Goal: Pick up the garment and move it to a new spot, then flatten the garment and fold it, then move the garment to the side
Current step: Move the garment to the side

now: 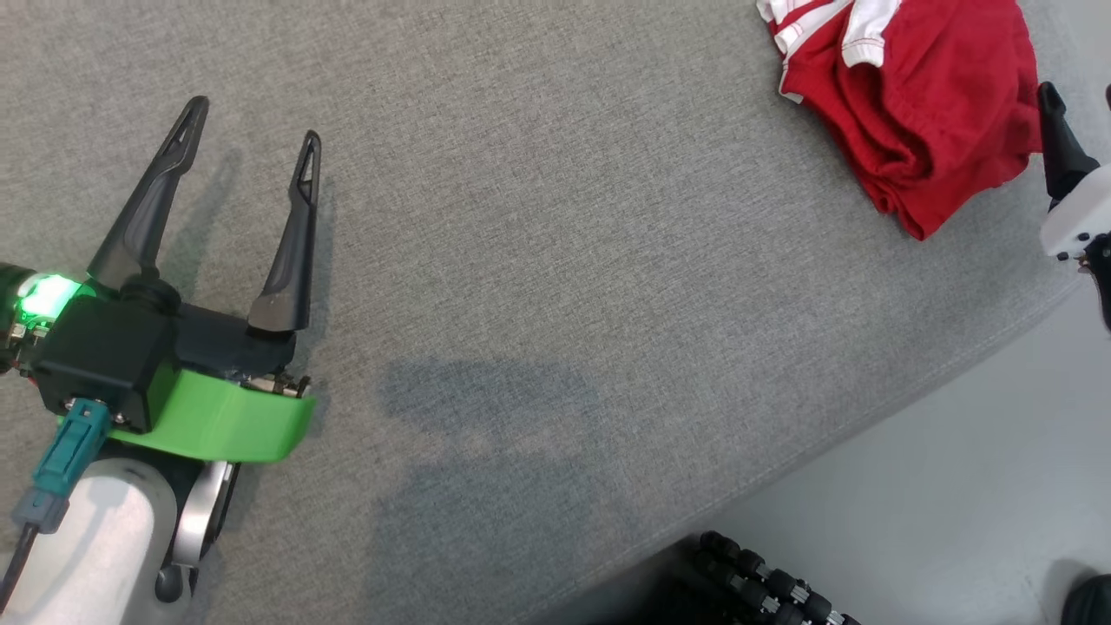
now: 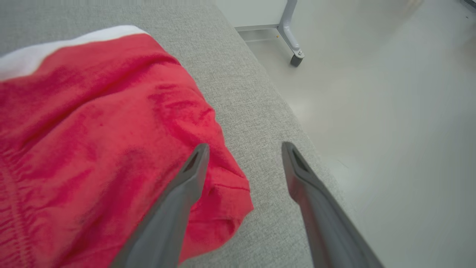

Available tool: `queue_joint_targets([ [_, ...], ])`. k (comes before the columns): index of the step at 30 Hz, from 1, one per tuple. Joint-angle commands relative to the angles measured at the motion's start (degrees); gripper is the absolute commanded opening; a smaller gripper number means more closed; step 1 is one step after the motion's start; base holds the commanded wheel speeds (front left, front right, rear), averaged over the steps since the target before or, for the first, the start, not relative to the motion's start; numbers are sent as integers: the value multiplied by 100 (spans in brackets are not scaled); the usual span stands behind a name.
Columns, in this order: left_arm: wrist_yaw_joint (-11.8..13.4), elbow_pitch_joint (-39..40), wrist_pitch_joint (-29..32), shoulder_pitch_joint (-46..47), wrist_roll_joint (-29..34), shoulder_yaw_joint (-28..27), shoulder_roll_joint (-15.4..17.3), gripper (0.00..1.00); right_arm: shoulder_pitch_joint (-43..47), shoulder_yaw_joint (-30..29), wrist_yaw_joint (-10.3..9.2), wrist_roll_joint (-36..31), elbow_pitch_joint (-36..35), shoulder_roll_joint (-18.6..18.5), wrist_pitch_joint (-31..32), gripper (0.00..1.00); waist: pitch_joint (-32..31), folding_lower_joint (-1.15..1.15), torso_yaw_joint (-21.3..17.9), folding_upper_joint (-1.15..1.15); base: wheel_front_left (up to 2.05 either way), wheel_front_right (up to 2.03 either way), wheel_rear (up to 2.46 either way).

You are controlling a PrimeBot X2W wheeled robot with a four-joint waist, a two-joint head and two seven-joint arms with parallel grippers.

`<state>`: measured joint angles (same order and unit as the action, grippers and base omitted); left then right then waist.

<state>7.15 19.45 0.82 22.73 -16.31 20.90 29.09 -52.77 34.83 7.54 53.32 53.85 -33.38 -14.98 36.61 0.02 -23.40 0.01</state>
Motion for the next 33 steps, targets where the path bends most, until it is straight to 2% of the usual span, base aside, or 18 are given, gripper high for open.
queue_joint_targets([
  [1, 46, -41, -58, -77, -32, 7, -41, 100, 142, -152, -10, -160, -73, -114, -23, 100, -188, -2, 45, -1, 0, 0, 0],
  [5, 124, -217, -220, -235, -125, -17, -135, 100, 598, -1036, -9, -663, -646, -189, -23, 100, -520, -2, 95, -1, 0, 0, 0],
  [8, 198, -360, -377, -385, -207, -38, -230, 100, 1088, -1880, -9, -1162, -1208, -96, -23, 100, -802, -2, 186, -1, 0, 0, 0],
  [12, 302, -571, -597, -621, -367, -120, -351, 100, 1830, -2921, -9, -1879, -2049, 267, -23, 100, -1177, -2, 401, -1, 0, 0, 0],
  [15, 365, -697, -770, -817, -502, -190, -444, 100, 2312, -3459, -9, -2374, -2624, 642, -23, 100, -1431, -2, 596, -1, 0, 0, 0],
  [20, 449, -896, -1010, -1073, -682, -306, -547, 100, 2828, -3822, -9, -2993, -3463, 1207, -23, 100, -1743, -2, 1001, -1, 0, 0, 0],
  [23, 485, -985, -1125, -1171, -759, -365, -584, 100, 3012, -3823, -9, -3285, -3750, 1506, -24, 100, -1858, -2, 1245, -1, 0, 0, 0],
  [28, 560, -1076, -1274, -1288, -810, -442, -670, 100, 3147, -3684, -9, -3589, -4111, 1876, 75, 100, -1994, -2, 1648, -1, 0, 0, 0],
  [33, 595, -1185, -1376, -1385, -865, -523, -722, 100, 3219, -3574, -9, -3777, -4328, 2082, 158, 100, -2116, -2, 1885, -1, 0, 0, 0],
])
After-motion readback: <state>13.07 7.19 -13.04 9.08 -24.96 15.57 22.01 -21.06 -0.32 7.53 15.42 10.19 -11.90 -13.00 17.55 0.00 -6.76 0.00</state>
